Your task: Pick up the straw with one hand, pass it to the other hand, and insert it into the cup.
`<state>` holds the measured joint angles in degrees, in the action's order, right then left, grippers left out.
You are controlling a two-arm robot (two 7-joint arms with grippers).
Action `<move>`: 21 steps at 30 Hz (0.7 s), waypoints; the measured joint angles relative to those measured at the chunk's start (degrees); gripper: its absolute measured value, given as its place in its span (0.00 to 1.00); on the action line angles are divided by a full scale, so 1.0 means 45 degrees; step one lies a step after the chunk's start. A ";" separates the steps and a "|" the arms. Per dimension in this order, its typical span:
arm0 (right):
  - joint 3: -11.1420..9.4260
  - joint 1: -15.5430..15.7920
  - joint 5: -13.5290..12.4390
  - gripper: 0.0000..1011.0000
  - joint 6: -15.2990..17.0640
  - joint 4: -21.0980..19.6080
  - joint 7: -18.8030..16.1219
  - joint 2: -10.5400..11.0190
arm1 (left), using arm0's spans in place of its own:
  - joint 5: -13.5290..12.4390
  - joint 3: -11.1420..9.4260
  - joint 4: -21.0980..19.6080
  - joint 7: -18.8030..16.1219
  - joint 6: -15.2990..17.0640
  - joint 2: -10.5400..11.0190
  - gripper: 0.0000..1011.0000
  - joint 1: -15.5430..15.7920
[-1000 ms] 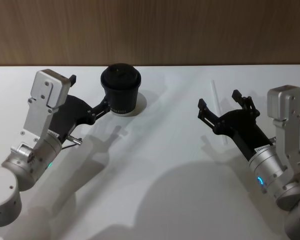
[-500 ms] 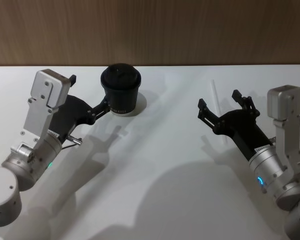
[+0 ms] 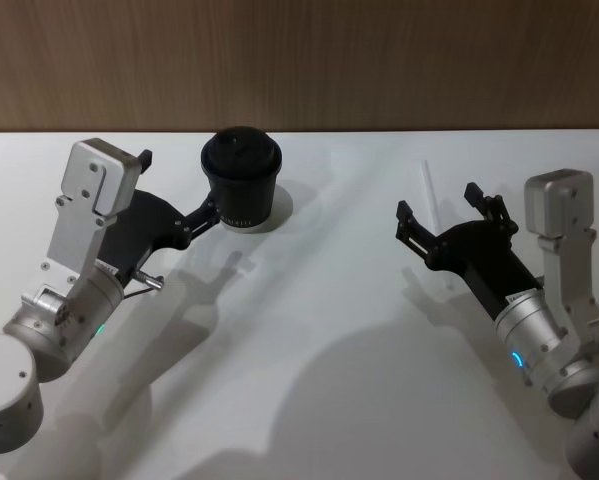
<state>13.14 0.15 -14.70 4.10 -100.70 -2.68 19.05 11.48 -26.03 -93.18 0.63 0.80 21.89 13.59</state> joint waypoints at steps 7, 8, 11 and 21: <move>0.0078 -0.0067 0.0353 0.99 0.0552 0.0009 0.0296 -0.0046 | 0.0000 0.0000 0.0000 -0.0001 0.0000 0.0000 0.99 0.0001; 0.0087 -0.0081 0.0401 0.99 0.0665 0.0009 0.0355 -0.0074 | 0.0000 0.0000 0.0000 -0.0001 -0.0001 0.0001 0.99 0.0000; 0.0092 -0.0095 0.0453 0.99 0.0867 0.0007 0.0429 -0.0135 | 0.0000 0.0000 0.0000 -0.0001 0.0000 0.0000 0.99 0.0001; -0.0008 -0.0141 0.0398 0.99 0.1593 -0.0013 0.0623 -0.0495 | 0.0000 -0.0001 0.0000 -0.0001 -0.0001 0.0000 0.99 0.0001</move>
<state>13.10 -0.49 -12.91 11.27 -100.76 0.12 16.82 11.48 -26.03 -93.18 0.63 0.79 21.90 13.59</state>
